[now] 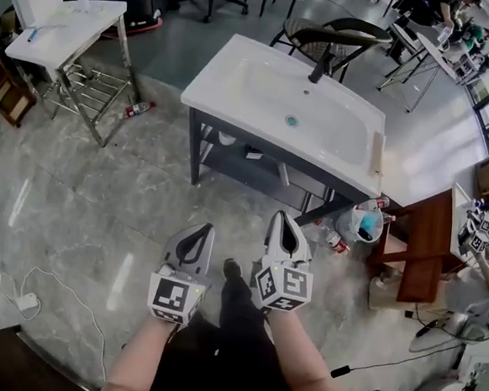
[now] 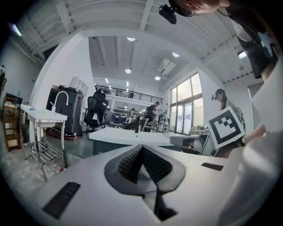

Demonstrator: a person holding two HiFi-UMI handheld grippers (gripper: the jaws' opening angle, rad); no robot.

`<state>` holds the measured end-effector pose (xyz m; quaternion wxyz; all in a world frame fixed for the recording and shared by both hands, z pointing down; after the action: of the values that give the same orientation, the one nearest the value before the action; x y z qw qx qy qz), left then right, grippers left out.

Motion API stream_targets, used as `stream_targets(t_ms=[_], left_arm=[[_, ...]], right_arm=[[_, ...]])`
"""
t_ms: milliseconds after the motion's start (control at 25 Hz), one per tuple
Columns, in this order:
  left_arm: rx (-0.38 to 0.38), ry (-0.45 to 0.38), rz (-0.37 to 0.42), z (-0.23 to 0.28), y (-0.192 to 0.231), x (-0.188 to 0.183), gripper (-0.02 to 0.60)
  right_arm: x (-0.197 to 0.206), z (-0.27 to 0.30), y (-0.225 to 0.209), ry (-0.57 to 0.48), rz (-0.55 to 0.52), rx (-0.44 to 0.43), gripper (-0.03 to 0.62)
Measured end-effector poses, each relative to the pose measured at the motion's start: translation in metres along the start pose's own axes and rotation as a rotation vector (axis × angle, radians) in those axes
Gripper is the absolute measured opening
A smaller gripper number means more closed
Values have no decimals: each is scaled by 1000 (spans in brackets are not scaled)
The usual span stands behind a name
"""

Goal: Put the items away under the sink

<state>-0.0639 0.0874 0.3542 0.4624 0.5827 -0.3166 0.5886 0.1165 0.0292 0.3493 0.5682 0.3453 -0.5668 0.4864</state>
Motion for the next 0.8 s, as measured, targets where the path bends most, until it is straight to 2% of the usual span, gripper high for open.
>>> stream_targets(t_ms=[240,440,640,800], left_arm=[[-15,-37,11,-20,-17,-42,9],[-22,-36,19,-13,-28,-58,9],[4,-27,51,26,-45,-70,9],[24,-17,42,81,-64,-77,9]], right_arm=[[-47,-39,-21,-38,-43,51,5],[-64,-48,-49,-62,-23,95,5],[-79,-22,-89,-82,-21,105,5],[-89,5,-145,-70,-17,126,5]])
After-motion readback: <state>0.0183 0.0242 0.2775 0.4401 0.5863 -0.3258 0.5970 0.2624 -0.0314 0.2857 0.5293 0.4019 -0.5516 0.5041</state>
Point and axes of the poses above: the fingertips, and each gripper's own axes: z forward along the fingers, y to its left, x out of its underside, the point moved 5 cm from there along -z, backward along the fingers
